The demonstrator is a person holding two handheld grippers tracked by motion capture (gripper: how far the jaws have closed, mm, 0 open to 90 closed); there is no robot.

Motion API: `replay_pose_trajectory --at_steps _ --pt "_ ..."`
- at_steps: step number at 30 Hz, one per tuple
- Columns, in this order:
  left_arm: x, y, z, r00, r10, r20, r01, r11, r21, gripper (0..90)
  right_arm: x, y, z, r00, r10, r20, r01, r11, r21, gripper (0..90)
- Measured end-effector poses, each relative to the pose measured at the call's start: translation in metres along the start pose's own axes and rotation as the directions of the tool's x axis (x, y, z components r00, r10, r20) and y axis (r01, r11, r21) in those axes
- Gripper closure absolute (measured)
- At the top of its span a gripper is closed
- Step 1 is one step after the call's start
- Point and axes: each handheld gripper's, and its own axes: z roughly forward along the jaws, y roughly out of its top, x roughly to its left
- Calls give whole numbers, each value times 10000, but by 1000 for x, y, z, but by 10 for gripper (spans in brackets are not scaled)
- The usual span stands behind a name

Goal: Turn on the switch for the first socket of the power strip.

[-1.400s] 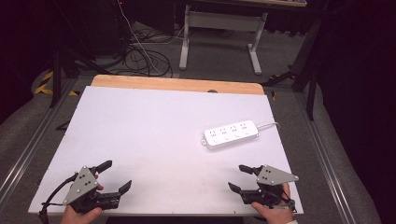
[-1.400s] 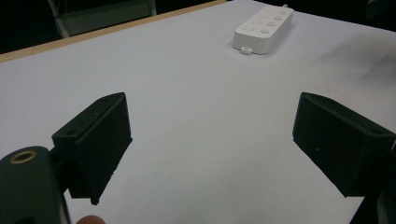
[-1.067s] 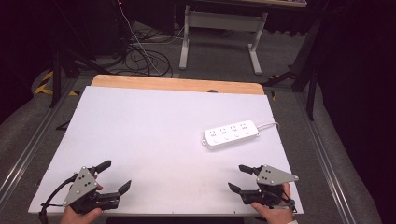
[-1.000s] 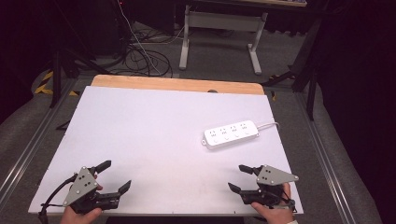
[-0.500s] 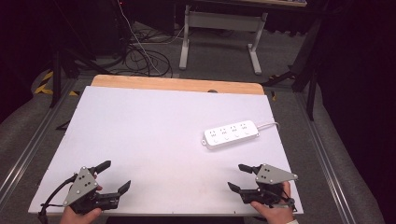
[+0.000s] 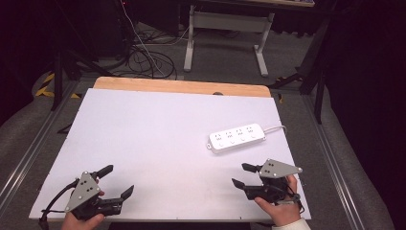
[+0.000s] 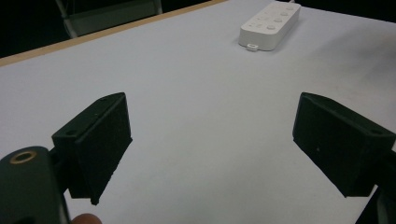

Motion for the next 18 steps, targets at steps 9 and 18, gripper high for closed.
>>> replay_pose_trajectory --at_steps 9,18 --pt "-1 0 0 10000 -72 9 73 10000 -11 122 -9 17 -2 10000 -44 -42 44 10000 40 409" --pt "0 0 1 10000 18 12 -18 10000 34 122 -18 29 -2 10000 -35 -3 35 10000 -87 413"
